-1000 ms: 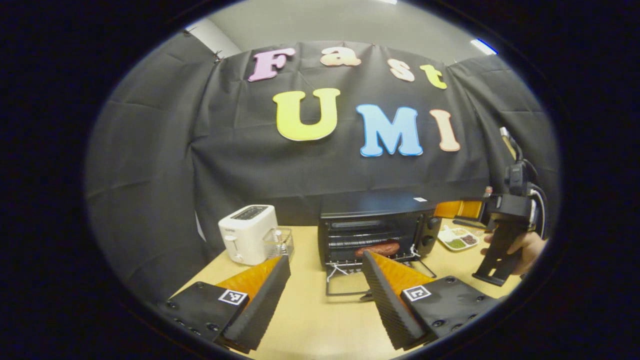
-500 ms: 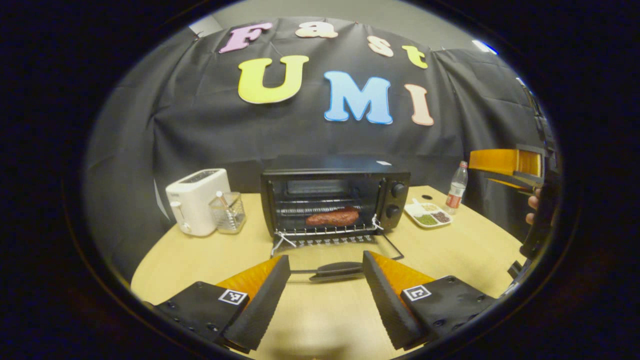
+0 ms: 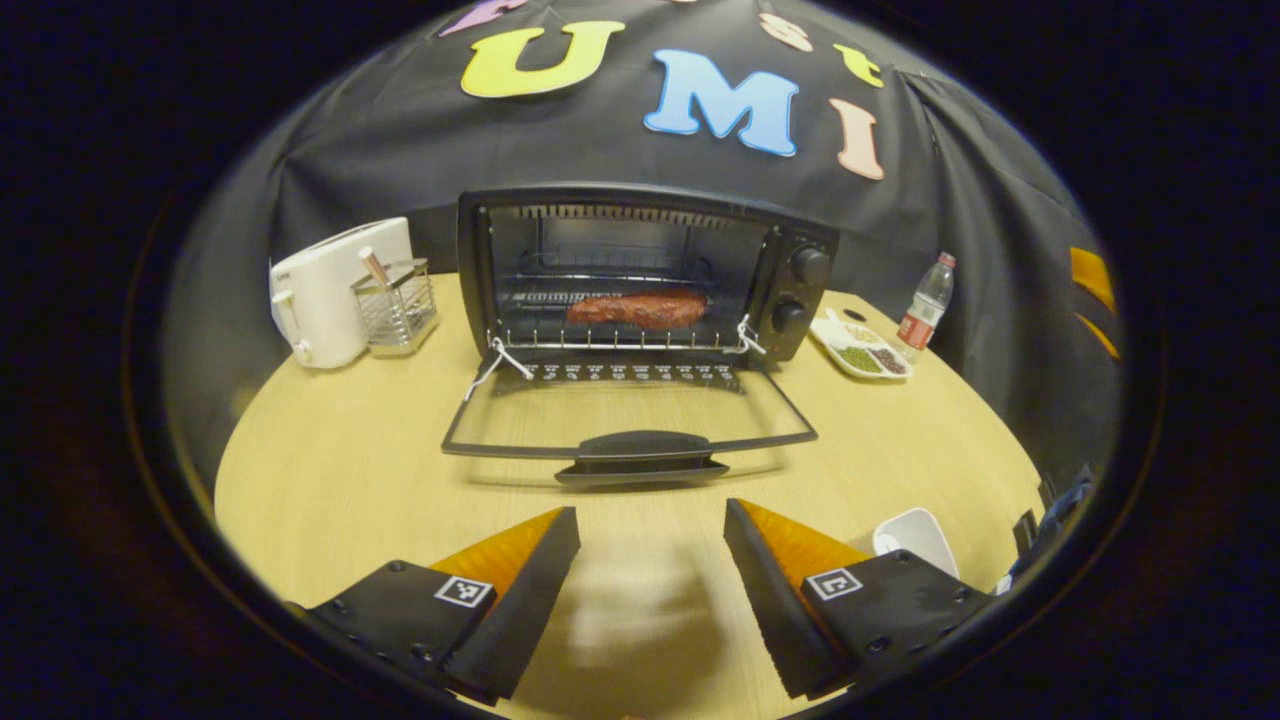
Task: Open the electric oven with the left hand, put the food in, and close the electric oven.
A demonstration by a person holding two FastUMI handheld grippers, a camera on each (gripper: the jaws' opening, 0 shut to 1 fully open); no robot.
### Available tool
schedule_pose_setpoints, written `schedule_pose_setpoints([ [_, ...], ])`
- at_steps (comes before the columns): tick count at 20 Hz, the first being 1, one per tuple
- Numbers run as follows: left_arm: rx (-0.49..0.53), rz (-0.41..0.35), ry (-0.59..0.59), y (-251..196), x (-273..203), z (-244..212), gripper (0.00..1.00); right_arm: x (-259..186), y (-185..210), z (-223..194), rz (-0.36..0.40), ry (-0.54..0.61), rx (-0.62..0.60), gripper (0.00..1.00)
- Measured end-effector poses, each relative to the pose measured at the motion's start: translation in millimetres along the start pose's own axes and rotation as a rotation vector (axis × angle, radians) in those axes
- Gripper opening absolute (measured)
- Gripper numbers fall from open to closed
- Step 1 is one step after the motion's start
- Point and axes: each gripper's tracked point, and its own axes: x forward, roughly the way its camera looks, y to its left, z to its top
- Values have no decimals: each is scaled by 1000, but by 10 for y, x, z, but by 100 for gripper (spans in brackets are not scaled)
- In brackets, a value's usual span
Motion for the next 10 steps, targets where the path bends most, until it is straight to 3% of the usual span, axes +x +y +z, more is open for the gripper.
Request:
schedule_pose_setpoints([
  [2,11,15,26,5,120,-54,100,-37,-86,15,-37,0,-1,98],
  [3,16,18,35,-18,180,-73,92,-46,-120,32,-53,-4,1,98],
  [4,21,18,42,-36,251,-77,100,-63,-138,52,-63,-7,1,98],
  [10,44,40,51,-91,533,-39,96,-163,-210,138,-95,-37,-56,98],
])
